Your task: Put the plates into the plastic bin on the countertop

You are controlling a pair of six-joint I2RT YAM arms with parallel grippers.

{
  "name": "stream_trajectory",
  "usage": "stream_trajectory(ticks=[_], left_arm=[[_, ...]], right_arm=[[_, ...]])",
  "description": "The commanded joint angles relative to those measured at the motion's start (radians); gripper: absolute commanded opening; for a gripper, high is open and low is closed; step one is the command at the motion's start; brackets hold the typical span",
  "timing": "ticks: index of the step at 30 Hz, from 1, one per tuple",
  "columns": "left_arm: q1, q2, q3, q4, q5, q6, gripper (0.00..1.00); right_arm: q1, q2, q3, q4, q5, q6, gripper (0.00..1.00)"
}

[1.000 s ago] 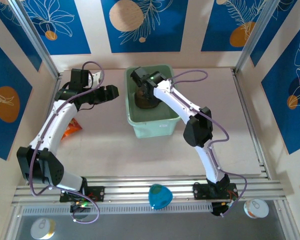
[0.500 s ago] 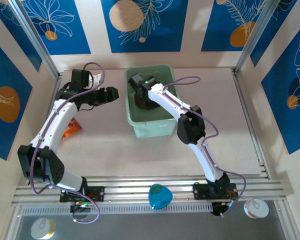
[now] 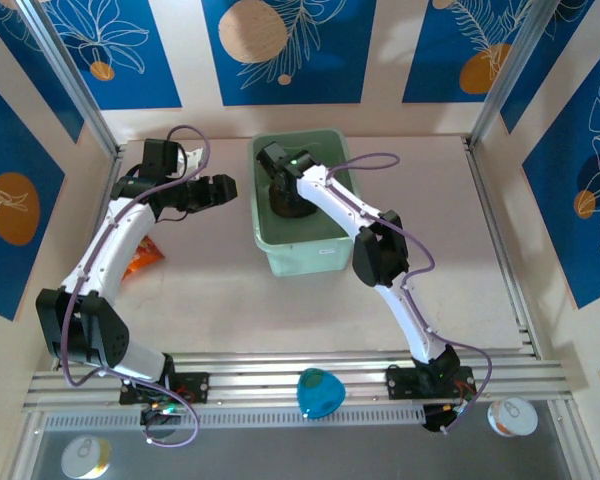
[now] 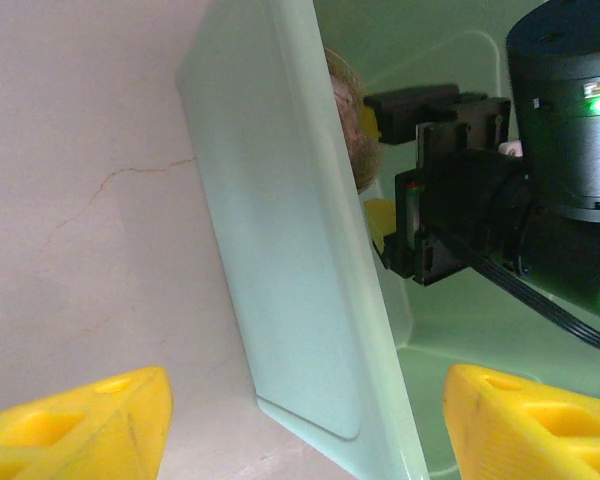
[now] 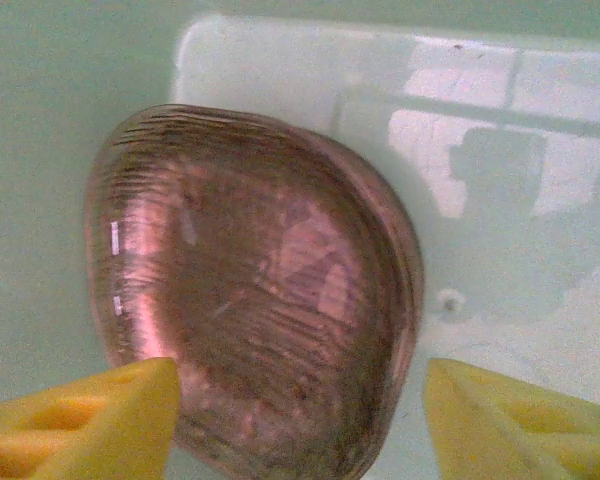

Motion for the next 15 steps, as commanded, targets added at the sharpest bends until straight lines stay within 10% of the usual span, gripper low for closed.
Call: stream_trajectory(ticks=[1,7,15], left_arm=[[0.012,-0.004,-0.005,-0.005,0.022,0.007,0.72],[0.012,-0.016,-0.016,0.031,0.005,-0.003,0.72],[0.012,-0.113,-0.134,0.168,-0.144,0.056,0.72]], right_arm=[[0.018,-0.028,0.034,-0.005,0.026,-0.052,0.78],[0.068,-0.139,0.0,0.003,0.151,-0.22,0.99],[0.093,-0.438,-0.163,0.137,0.338,-0.757,0.99]])
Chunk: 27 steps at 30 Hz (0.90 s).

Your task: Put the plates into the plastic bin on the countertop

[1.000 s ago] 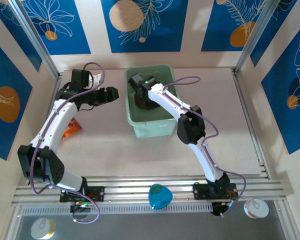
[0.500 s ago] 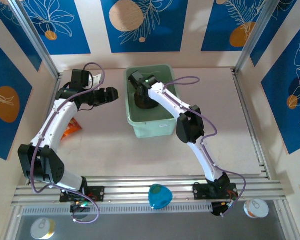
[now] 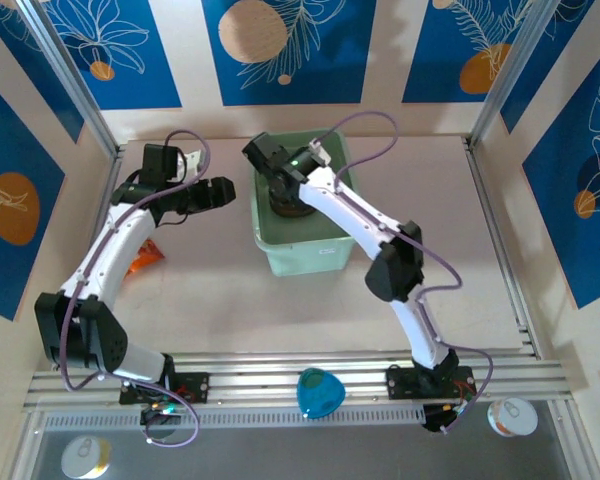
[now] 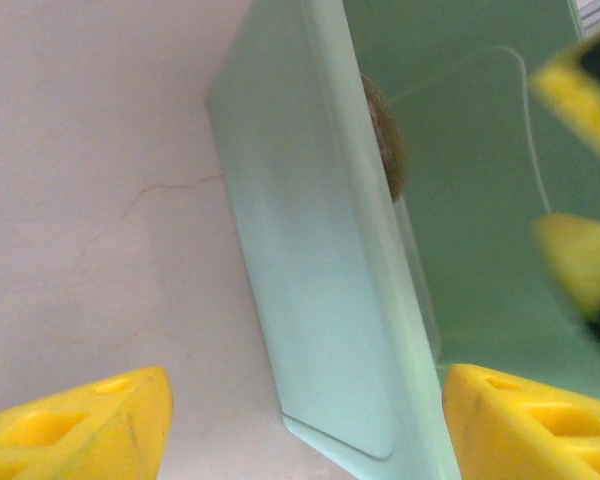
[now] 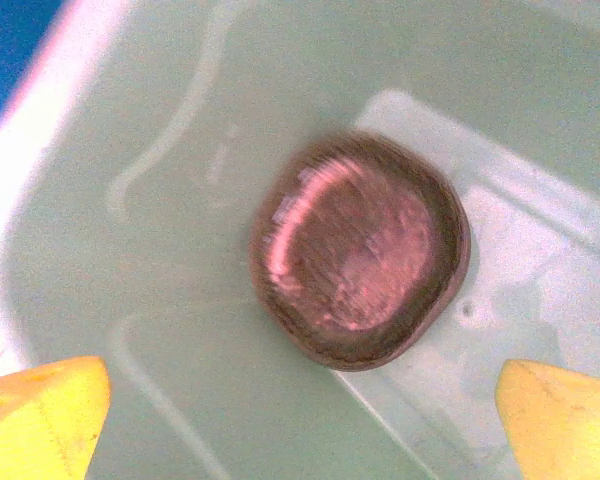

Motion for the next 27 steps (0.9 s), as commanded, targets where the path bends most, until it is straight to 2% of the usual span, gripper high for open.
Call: stream_trajectory(ticks=[1,4,6,8,10,12,14,16,20,22,27], left_arm=[[0.012,-0.088,-0.077,0.106,-0.111,0.057,0.72],[0.012,-0.162,-0.17,0.193,-0.209,0.094,0.73],[0.012,-0.21,-0.24,0.251,-0.276,0.122,0.75],[0.012,-0.249,-0.319,0.314,-0.362,0.154,0.77],[0.012,-0.277,-0.417,0.405,-0.464,0.204,0.84],[0.012,-0.292,-0.509,0.497,-0.556,0.242,0.94],[0.012,-0.294,-0.592,0.583,-0.617,0.272,0.96],[0.012,-0.282,-0.665,0.682,-0.667,0.314,0.97],[0.014,-0.235,-0.79,0.916,-0.769,0.363,1.0],[0.013,-0.192,-0.849,1.072,-0.724,0.433,1.0],[0.016,-0.036,-0.923,1.35,-0.69,0.469,0.99]], right_arm=[[-0.021,-0.187,-0.087,0.074,0.128,-0.321,0.99],[-0.049,-0.342,-0.255,0.157,0.109,-0.522,0.99],[-0.085,-0.454,-0.399,0.17,0.121,-0.577,0.99],[-0.147,-0.585,-0.577,0.215,0.072,-0.658,0.99],[-0.27,-0.729,-0.793,0.314,-0.101,-0.776,0.99],[-0.399,-0.847,-0.994,0.402,-0.213,-0.81,0.99],[-0.503,-0.944,-1.183,0.523,-0.269,-0.872,0.99],[-0.567,-1.03,-1.373,0.694,-0.26,-0.982,0.99],[-0.685,-1.073,-1.596,0.92,-0.341,-1.095,0.99],[-0.727,-1.057,-1.651,0.992,-0.351,-1.107,0.99],[-0.772,-0.978,-1.813,1.345,-0.461,-1.151,0.99]])
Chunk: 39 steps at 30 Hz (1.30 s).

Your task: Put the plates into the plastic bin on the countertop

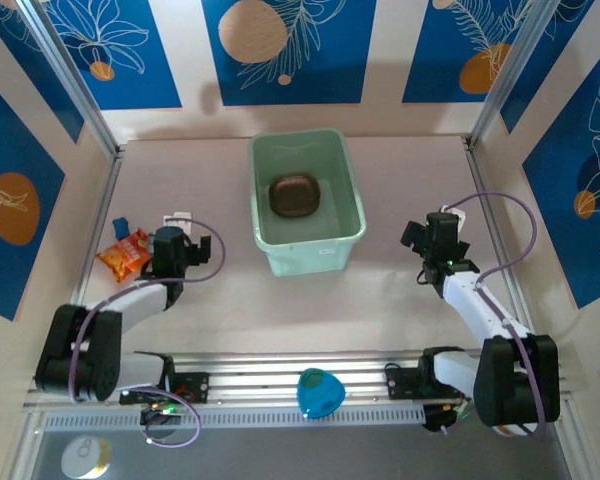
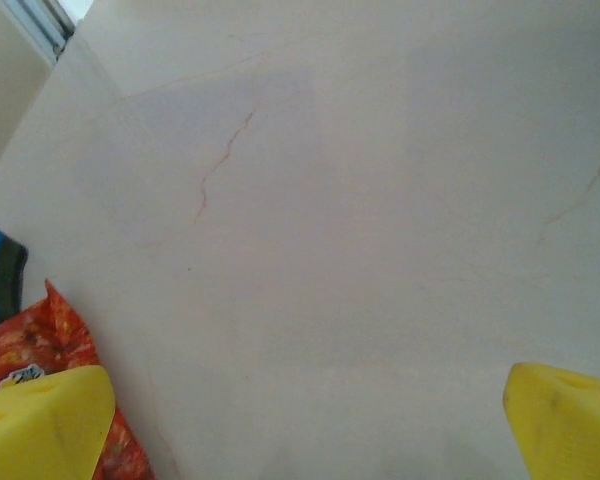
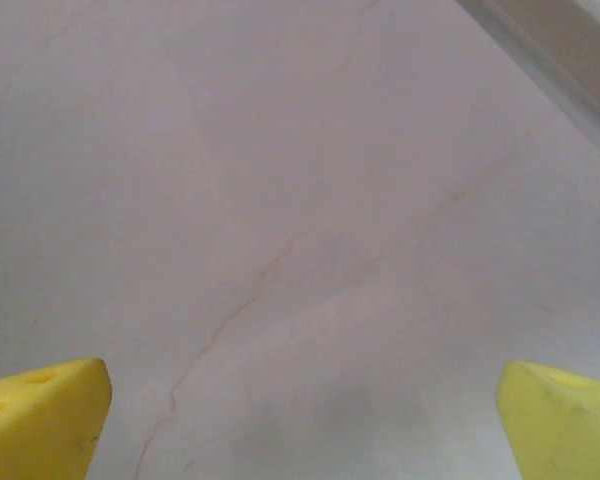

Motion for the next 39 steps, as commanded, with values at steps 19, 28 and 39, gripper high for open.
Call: stream_trajectory(ticks=[19,28,39], left_arm=[[0.027,0.233,-0.06,0.504,0.1,0.035,0.99],[0.028,0.233,-0.057,0.501,0.096,0.033,0.99],[0.027,0.232,-0.059,0.502,0.051,0.018,1.0]], right_arm=[[-0.048,0.382,-0.112,0.789,-0.492,-0.278,0.99],[-0.035,0.383,-0.112,0.789,-0.46,-0.283,0.99],[-0.036,0.388,-0.106,0.784,-0.466,-0.283,0.99]])
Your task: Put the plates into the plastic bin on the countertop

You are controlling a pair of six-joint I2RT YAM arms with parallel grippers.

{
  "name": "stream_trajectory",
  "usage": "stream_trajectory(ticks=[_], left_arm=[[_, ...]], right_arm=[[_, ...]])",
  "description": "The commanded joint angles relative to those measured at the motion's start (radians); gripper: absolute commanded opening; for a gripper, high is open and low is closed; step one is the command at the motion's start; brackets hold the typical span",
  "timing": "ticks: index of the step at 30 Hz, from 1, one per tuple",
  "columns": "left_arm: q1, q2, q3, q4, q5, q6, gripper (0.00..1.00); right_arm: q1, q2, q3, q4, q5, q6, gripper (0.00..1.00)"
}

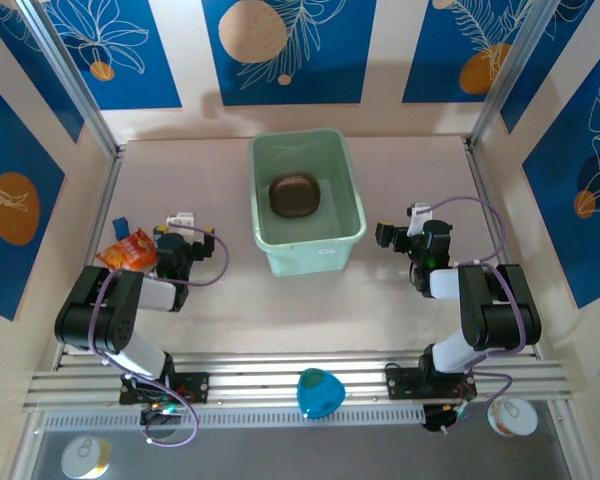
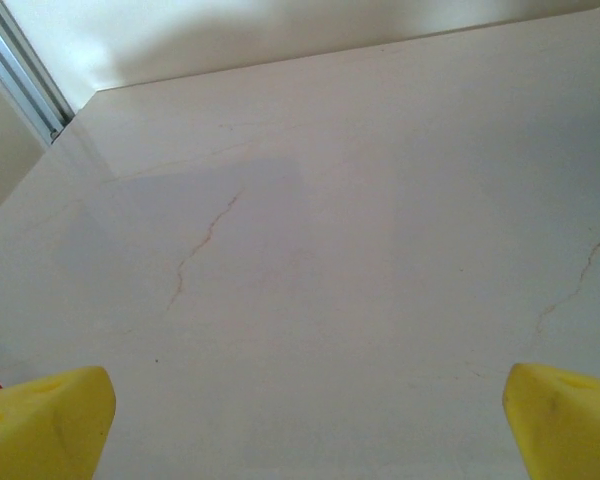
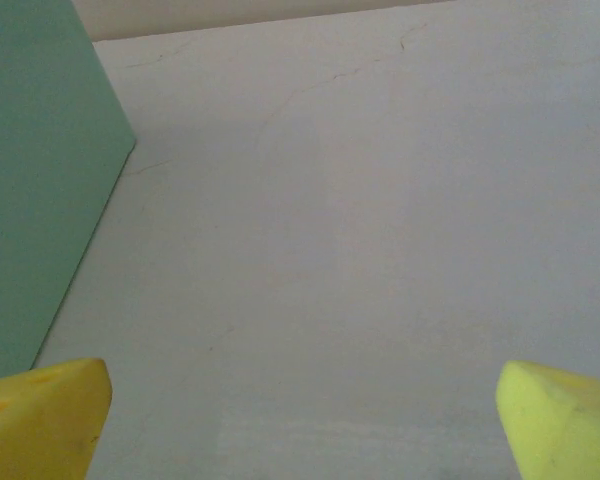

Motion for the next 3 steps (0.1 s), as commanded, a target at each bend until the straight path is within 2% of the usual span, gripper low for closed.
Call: stream_trajectory(ticks=[1,3], left_arm=[[0.011,0.008,0.005,0.024,0.004,-0.003,1.0],[0.011,0.007,0.005,0.019,0.004,-0.005,1.0]], right_arm=[[-0.004,-0.003,0.016,0.004,-0.02,-0.018,0.99],[-0.004,-0.002,0.016,0.008,-0.02,-0.018,0.99]])
